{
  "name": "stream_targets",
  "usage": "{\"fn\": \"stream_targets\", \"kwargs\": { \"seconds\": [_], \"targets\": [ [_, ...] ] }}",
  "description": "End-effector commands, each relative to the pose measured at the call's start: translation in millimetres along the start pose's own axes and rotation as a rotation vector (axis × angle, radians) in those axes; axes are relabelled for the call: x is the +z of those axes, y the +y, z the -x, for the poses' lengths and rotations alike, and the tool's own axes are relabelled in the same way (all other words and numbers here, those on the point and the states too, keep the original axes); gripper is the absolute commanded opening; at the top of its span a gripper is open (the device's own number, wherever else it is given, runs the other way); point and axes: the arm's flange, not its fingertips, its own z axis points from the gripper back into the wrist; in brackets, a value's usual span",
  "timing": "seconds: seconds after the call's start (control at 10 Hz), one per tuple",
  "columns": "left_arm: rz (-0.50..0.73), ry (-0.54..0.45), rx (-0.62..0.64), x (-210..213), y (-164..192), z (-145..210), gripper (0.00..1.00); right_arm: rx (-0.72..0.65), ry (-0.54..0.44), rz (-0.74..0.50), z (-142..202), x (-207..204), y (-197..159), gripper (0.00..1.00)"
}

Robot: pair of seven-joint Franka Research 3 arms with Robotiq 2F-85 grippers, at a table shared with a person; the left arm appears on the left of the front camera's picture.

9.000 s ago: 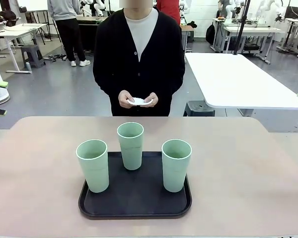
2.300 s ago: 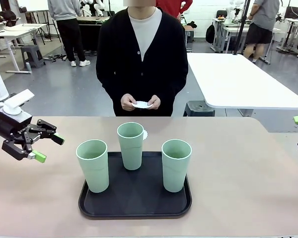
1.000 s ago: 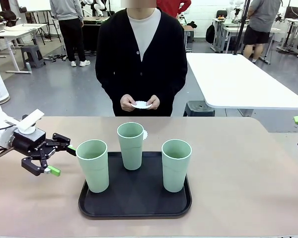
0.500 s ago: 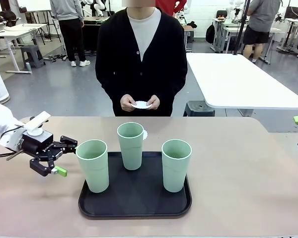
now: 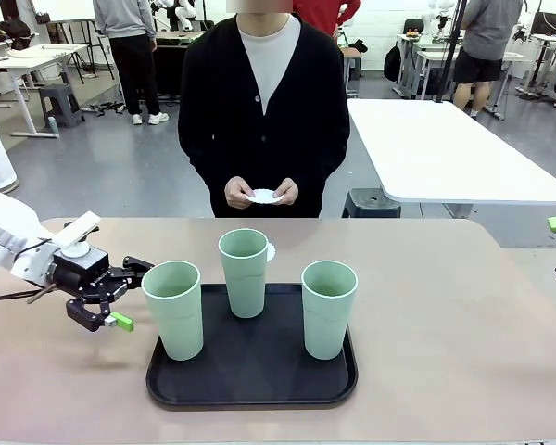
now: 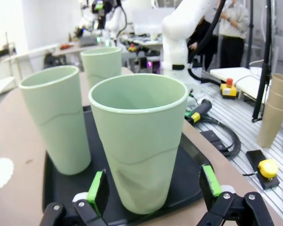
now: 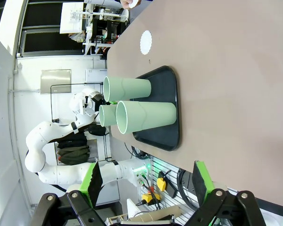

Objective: Place coasters on the table and set cups on them.
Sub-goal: Pick up one Reusable plastic cup and place it on a coaster set by the human.

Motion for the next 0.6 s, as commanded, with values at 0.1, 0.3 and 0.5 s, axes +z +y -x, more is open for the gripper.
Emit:
{"fn": "stream_targets", "kwargs": {
  "seconds": [0.1, 0.3, 0.5],
  "targets": [
    [-0.005, -0.026, -0.044, -14.0, 11.2, 3.7, 1.0, 0.004, 0.004, -0.013, -0.5, -0.6, -0.1, 1.0],
    [0.004, -0.024, -0.049, -24.8, 17.6, 4.4, 1.0, 0.004, 0.004, -0.013, -0.5, -0.6, -0.1, 1.0],
    [0.017, -0.023, -0.049, -34.3, 20.4, 3.6, 1.0, 0.004, 0.004, -0.013, -0.5, -0.6, -0.1, 1.0]
  ]
}}
